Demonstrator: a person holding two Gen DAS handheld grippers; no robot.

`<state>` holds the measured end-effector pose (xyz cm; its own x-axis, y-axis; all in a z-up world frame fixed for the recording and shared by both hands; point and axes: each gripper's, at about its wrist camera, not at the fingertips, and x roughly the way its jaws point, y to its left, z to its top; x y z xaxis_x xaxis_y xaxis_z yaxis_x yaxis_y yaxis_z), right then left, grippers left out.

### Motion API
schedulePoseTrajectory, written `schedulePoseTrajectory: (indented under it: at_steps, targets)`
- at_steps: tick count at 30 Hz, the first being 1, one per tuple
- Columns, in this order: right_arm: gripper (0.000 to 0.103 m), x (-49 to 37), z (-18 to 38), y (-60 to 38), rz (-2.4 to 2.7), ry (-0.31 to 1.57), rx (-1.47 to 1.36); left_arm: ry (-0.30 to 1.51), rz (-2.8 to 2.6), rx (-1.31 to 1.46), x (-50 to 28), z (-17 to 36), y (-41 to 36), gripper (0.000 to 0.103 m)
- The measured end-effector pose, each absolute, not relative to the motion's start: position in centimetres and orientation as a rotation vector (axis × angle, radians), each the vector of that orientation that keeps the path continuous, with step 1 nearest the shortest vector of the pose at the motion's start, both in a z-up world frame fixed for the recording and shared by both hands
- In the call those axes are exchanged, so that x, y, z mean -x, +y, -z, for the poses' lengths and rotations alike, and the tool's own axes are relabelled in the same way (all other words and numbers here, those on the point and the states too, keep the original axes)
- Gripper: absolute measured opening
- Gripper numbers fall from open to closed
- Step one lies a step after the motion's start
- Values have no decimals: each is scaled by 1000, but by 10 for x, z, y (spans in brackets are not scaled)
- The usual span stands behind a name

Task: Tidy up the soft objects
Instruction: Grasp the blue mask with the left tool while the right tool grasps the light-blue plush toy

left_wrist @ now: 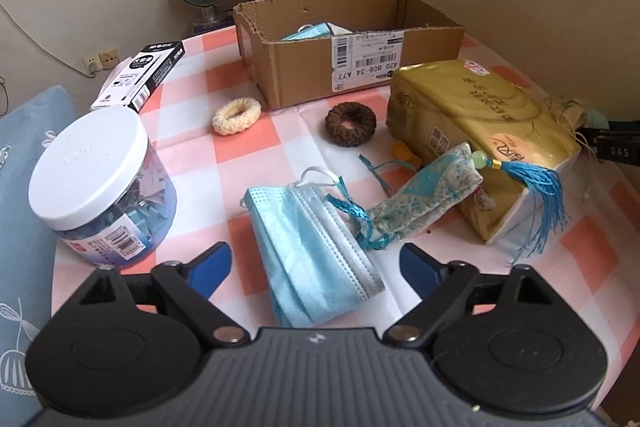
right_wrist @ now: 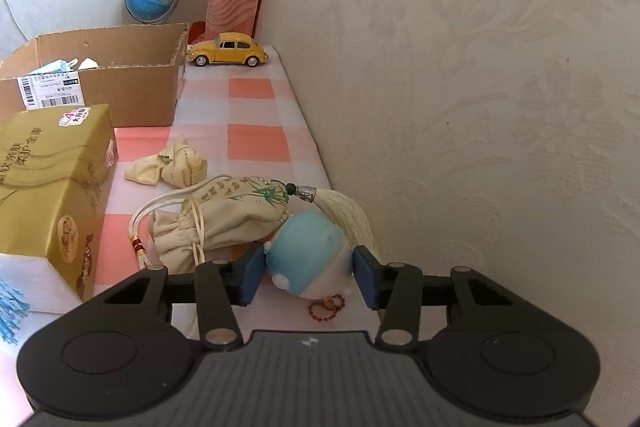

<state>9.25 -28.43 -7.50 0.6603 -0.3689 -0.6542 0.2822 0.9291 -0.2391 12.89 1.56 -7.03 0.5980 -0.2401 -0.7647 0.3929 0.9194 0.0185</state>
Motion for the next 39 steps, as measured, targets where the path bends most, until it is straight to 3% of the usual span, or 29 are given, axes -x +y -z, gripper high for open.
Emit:
schedulePoseTrajectory:
  at_steps: [10,15,21,39]
  targets:
    - [53,-77,64,-275,335,765,125,869,372,-155,-136,76,21,77]
    - [53,-74,63,-273,320,768,125,894,346,-128,-140,80,24,61]
    - [54,-78,68,-279,322,779,106,905,339,-92,-141,80,27,53]
    - [53,-71,63,-280,304,794,68,911,354,-114,-137,69,31,36]
